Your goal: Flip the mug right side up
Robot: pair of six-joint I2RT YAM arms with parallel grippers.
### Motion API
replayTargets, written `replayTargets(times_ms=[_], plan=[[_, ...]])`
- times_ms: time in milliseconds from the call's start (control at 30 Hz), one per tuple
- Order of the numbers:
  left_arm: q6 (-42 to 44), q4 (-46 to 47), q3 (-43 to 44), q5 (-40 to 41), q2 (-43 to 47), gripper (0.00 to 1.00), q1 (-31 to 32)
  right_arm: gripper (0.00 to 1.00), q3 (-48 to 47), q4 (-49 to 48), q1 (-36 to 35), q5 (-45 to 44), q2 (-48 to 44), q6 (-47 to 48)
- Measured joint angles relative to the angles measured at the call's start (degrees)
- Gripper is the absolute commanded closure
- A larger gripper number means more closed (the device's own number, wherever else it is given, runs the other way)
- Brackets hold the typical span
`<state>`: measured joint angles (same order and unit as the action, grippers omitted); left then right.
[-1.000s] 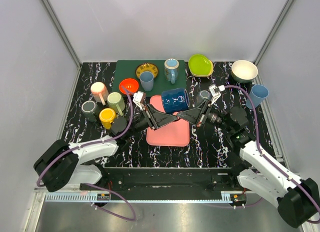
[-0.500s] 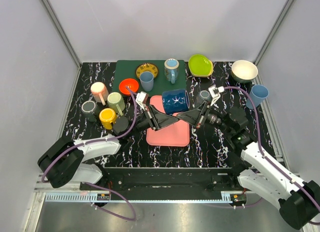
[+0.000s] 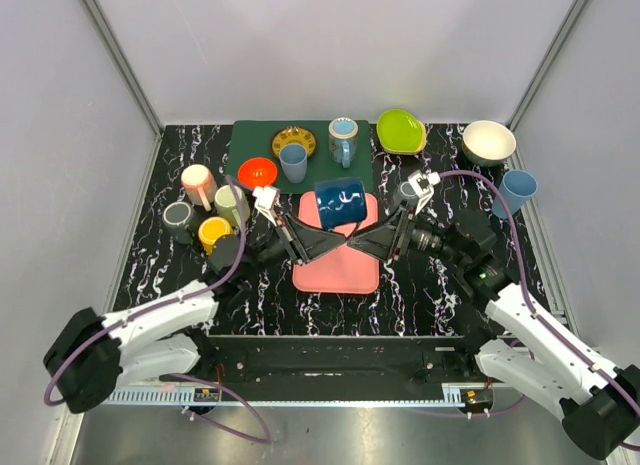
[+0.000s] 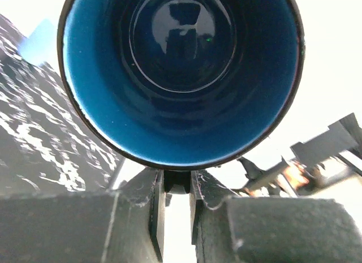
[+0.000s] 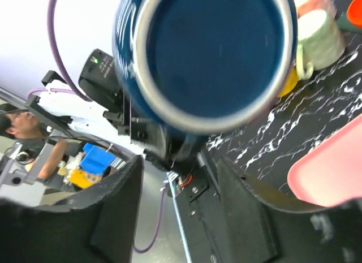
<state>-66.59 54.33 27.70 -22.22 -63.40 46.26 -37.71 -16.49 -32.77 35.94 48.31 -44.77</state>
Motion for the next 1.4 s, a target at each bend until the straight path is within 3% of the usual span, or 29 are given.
replayTargets(times_ms=[100, 233, 333, 367, 500, 700, 967, 1167, 1400], plan=[[5.40, -8.76, 0.00, 5.07, 6.80, 1.00, -0.70, 0.08, -1.42, 4.07, -0.33, 1.22, -0.04, 2.56], [13.11, -22.60, 1.01, 12.15, 13.99, 1.00, -1.36, 0.05, -3.04, 10.27, -0.44, 0.96, -0.09, 5.77], [19.98, -40.17, 8.00, 18.62, 14.40, 1.00, -1.36, 0.05, -5.57, 17.79, -0.57, -2.67, -0.28, 8.66], [23.28, -49.53, 13.86, 21.68, 13.07, 1.00, -1.38, 0.06, -6.75, 21.00, -0.59, -4.96, -0.26, 9.64], [29.35, -65.90, 26.93, 28.85, 2.58, 1.00, -1.66, 0.05, -10.93, 32.28, -0.61, -17.88, 0.55, 12.09], [35.28, -81.07, 34.34, 33.81, -13.77, 1.00, -2.89, 0.05, -12.17, 44.28, -0.59, -33.40, 2.19, 12.85], [40.74, -90.49, 45.81, 33.90, -32.44, 1.00, -5.77, 0.05, -12.11, 47.76, -0.61, -37.48, 1.68, 12.85], [42.69, -90.20, 52.59, 33.73, -39.93, 1.00, -8.61, 0.05, -12.07, 48.65, -0.61, -38.05, 0.98, 12.87], [43.69, -88.94, 54.34, 32.85, -46.34, 1.00, -10.38, 0.05, -11.02, 49.40, -0.61, -38.47, -0.50, 12.90]])
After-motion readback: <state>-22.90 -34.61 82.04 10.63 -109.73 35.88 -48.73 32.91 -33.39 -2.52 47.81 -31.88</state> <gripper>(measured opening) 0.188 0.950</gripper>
